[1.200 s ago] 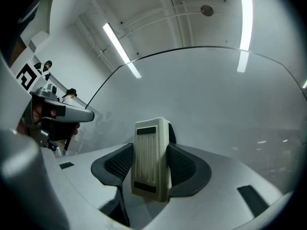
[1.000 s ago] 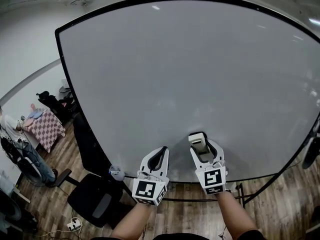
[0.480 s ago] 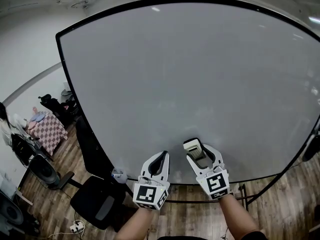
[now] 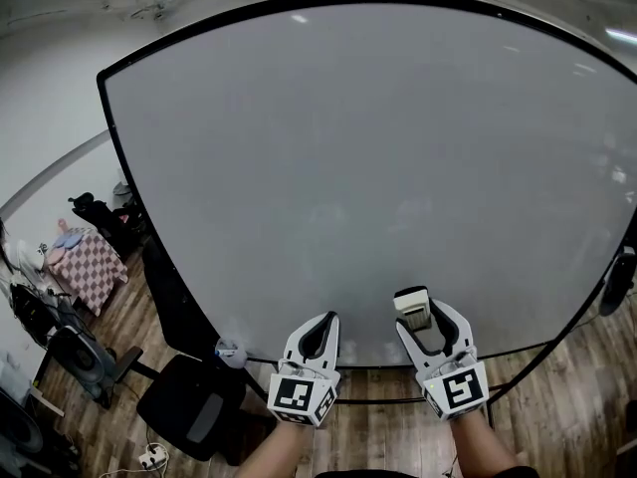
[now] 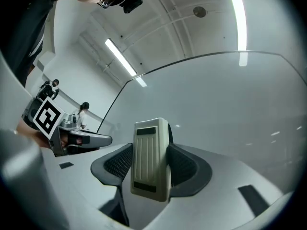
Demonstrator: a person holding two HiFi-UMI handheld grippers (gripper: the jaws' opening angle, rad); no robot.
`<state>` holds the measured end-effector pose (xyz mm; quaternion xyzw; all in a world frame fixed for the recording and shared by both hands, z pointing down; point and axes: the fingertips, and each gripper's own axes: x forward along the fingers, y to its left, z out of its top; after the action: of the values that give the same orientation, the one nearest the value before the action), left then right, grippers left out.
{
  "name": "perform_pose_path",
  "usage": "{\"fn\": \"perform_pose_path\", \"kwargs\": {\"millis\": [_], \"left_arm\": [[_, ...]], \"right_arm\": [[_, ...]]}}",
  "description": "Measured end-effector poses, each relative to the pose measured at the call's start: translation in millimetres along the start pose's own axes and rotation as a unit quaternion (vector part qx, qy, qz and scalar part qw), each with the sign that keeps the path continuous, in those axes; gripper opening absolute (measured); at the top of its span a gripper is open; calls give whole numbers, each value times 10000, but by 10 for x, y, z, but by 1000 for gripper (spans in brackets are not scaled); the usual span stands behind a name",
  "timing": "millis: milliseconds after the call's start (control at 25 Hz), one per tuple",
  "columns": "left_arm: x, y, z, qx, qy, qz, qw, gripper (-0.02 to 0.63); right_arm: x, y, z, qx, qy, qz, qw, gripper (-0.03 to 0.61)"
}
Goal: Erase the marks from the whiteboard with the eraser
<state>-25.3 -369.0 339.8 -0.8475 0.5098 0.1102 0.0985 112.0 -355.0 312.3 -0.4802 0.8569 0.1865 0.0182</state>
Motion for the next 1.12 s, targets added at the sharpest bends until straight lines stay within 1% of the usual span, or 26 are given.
{"fn": "perform_pose_path", "kwargs": {"millis": [240,360,480,600,840,1000,1120], "left_arm": [[-41,-165,-196,-224,243,-184,9993,20],[-28,-306,-222,-245,289,-314,9988,20],[32,-437,-297,-334,352,-418,9979,20],[38,-526,-356,-345,410,-502,9973,20],[-26,-524,-158,-290,271,-498,9980,19],[32,-516,-296,-298,301,-467,9980,19],[42,-521,-295,-272,290,-462,9981,20]], "right_arm": [[-385,-173,-201,52,257,-563,9981,256],[-523,-262,-270,56,336,-731,9967,255],[-489,-302,-303,195,258,-757,9966,255],[-451,-259,-251,111,136,-787,9967,255],[-457,-160,-18,-32,24,-764,9971,254],[-417,-215,-132,-37,-9,-750,9972,254],[-408,-220,-129,-52,-34,-727,9973,254]]}}
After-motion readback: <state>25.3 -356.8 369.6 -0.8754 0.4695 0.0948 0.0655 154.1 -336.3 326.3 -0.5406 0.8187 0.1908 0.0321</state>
